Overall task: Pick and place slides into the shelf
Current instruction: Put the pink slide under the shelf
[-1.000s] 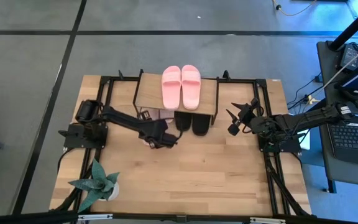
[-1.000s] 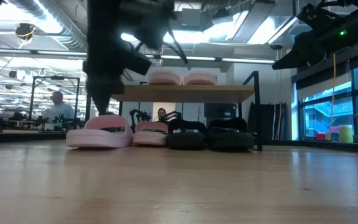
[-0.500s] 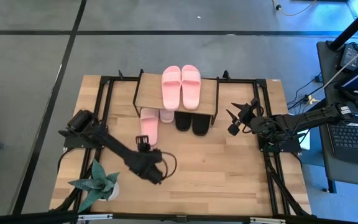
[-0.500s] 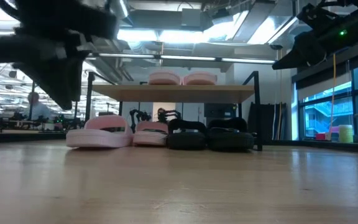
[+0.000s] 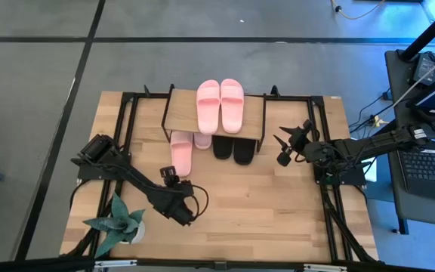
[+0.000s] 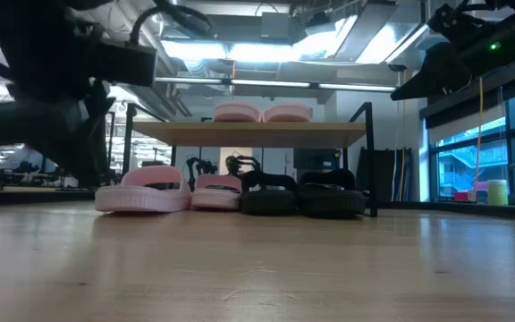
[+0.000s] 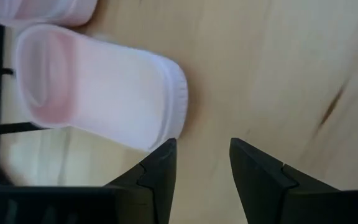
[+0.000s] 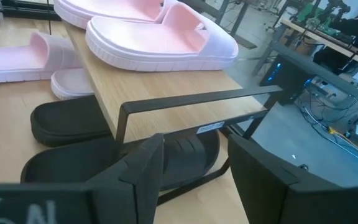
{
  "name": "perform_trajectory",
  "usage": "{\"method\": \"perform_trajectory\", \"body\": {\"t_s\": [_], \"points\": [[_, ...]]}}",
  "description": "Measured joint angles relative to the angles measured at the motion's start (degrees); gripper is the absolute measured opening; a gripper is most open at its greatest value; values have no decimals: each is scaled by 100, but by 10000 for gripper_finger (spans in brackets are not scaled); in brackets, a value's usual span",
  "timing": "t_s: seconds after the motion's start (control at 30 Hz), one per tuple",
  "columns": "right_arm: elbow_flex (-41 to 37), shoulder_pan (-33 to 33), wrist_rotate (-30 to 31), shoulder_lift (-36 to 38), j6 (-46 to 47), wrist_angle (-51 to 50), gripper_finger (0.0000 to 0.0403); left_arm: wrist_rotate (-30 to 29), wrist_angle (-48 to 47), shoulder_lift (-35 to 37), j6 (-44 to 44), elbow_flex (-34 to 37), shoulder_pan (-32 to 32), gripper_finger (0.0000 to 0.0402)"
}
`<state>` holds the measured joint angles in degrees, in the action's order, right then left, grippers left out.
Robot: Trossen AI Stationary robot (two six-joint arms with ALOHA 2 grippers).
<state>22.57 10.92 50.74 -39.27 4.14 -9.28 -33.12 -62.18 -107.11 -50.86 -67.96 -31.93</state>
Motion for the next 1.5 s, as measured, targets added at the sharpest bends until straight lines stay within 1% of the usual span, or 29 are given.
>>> {"method": "perform_trajectory", "body": {"t_s": [0.07,0.17,0.23,0.4,0.53,0.63,0.73,0.8,0.9,1.03,1.2,1.5], "points": [[0,0,0,0,0,0,181,-38,259,0,104,108,28,141],[0,0,2,0,-4,0,181,-304,529,-2,348,264,31,141],[0,-2,2,0,-4,0,181,-382,647,-2,461,372,31,141],[0,0,4,0,-20,0,181,-563,678,-37,485,449,55,141],[0,-2,7,0,-28,0,181,-702,753,-64,796,448,49,141],[0,0,9,0,-31,0,181,-691,757,-223,910,448,79,141],[0,0,9,0,-31,0,181,-712,757,-540,947,447,86,141],[0,0,9,0,-31,-2,181,-863,722,-730,945,417,68,141],[0,-1,11,0,-31,-4,181,-902,672,-891,937,412,17,141],[0,-1,11,0,-31,-2,181,-972,533,-873,827,414,-32,141],[0,0,11,0,-15,-2,181,-961,-85,-870,608,394,41,141],[0,0,11,0,-11,-2,181,-1255,-135,-872,604,396,293,141]]}}
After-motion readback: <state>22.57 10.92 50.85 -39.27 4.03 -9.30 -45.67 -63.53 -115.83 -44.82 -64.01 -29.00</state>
